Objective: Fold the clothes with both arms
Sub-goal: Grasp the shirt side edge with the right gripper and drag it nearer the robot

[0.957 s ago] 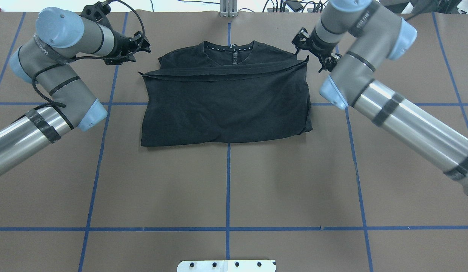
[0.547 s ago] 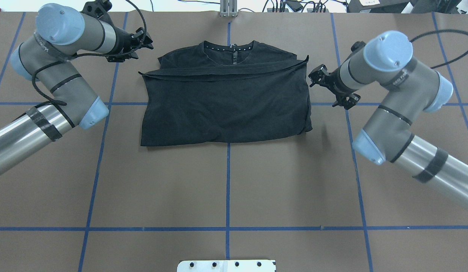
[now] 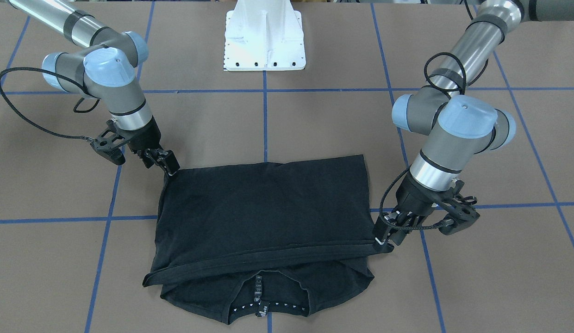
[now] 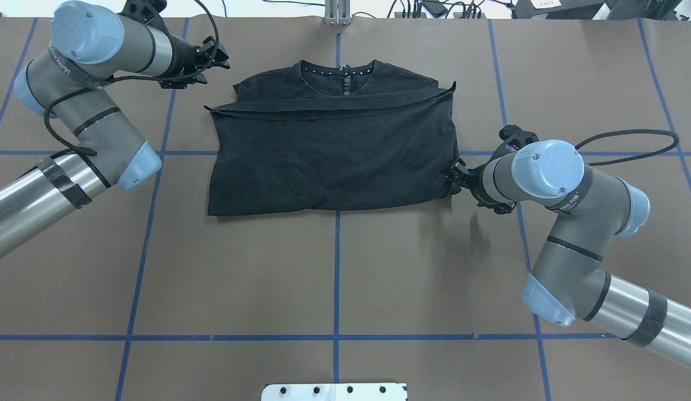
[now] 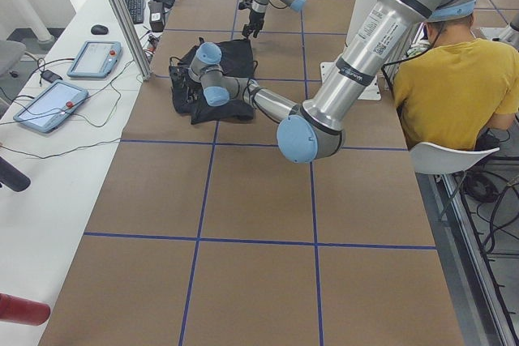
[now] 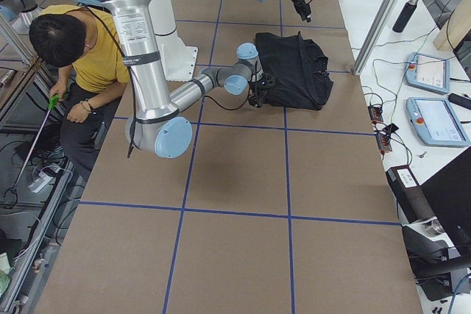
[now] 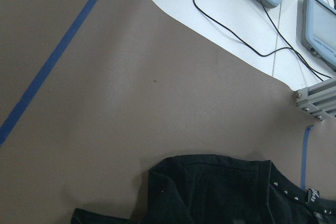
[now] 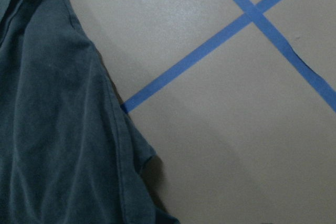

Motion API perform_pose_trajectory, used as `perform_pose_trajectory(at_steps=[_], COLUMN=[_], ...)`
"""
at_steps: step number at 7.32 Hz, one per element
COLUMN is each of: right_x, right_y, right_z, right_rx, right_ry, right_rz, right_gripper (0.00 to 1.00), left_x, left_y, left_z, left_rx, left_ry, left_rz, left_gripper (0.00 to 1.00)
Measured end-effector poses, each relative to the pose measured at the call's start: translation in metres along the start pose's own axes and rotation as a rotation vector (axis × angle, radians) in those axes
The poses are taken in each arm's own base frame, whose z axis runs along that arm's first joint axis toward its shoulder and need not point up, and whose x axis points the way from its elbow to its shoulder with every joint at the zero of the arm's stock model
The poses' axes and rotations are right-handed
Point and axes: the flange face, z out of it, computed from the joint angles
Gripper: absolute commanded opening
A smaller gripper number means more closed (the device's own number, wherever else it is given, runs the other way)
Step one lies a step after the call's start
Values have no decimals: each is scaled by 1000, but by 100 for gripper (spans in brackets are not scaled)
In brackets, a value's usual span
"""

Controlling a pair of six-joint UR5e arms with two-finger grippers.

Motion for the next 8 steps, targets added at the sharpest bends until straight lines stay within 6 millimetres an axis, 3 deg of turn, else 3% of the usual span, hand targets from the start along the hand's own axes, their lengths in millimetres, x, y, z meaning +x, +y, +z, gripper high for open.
perform_pose_trajectory(at_steps=[1,5,7,8], right_x=[-1,-1,17,32], right_y=[3,6,7,11], right_z=[-2,-10,-28,-48], right_rx=[-3,-19,-38,-58], right_ry=[-3,-15,-22,-34], right_rz=[-3,-8,-9,-8], right_gripper=[0,0,0,0], left_x=[0,0,1,2], left_y=[0,0,0,0], left_z=[0,0,-1,-1], left_rx=[0,0,0,0], left_ry=[0,1,3,5], left_rz=[0,0,0,-2], left_gripper=[66,66,67,67])
